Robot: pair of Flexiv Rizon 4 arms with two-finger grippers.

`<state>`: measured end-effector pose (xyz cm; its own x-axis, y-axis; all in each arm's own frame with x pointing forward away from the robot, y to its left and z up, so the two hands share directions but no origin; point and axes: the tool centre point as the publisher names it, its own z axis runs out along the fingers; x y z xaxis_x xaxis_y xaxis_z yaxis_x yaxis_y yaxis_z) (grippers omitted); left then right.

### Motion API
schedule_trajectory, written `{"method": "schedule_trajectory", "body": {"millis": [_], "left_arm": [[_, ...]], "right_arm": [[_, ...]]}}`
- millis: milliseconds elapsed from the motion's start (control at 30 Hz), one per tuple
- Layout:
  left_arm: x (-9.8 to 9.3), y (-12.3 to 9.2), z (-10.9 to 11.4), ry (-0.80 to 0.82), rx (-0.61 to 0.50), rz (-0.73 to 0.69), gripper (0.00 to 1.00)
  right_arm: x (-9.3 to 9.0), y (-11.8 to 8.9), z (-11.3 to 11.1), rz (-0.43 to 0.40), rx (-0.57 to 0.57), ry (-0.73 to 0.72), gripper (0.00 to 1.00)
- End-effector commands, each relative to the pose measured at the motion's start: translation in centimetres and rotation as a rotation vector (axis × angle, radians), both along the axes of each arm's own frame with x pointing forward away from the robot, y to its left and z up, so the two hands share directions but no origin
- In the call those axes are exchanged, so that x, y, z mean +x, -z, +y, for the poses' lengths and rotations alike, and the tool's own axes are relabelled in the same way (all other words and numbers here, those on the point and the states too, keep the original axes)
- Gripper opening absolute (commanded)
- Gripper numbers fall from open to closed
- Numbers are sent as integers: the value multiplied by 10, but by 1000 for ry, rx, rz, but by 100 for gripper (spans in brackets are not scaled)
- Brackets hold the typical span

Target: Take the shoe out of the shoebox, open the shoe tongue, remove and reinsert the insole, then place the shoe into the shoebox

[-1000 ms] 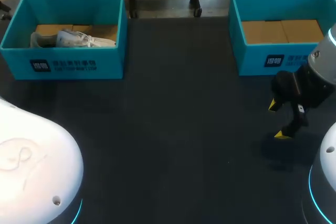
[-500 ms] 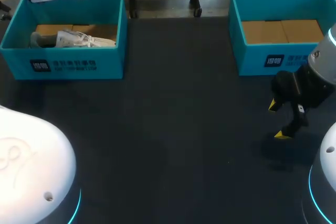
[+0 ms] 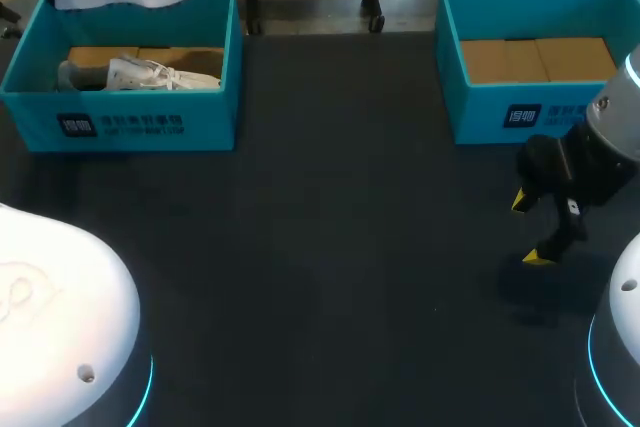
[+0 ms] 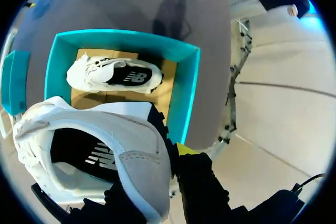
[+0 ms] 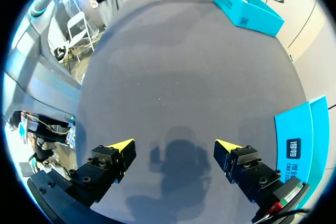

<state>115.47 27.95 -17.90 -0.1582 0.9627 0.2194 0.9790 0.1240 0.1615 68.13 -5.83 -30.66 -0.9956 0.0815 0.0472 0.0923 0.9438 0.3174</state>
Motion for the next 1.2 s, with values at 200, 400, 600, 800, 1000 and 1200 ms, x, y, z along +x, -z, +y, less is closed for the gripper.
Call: {"method": "schedule_trajectory", "body": {"millis": [200, 400, 600, 800, 1000, 1200], "left_arm": [[-12, 27, 18, 144, 28, -21, 0], [-12, 27, 18, 144, 28, -21, 0], [-12, 27, 18, 144, 28, -21, 0], [-4, 50, 10, 147, 41, 41, 0], [5, 67, 13, 126, 28, 85, 0], [12, 57, 18, 111, 3, 71, 0]], "right_arm": [[-1, 1, 0, -2, -2, 1, 100], [-1, 1, 0, -2, -2, 1, 100], [-1, 1, 0, -2, -2, 1, 100], [-1, 1, 0, -2, -2, 1, 100], [-1, 1, 0, -2, -2, 1, 100], [-1, 1, 0, -2, -2, 1, 100]]}}
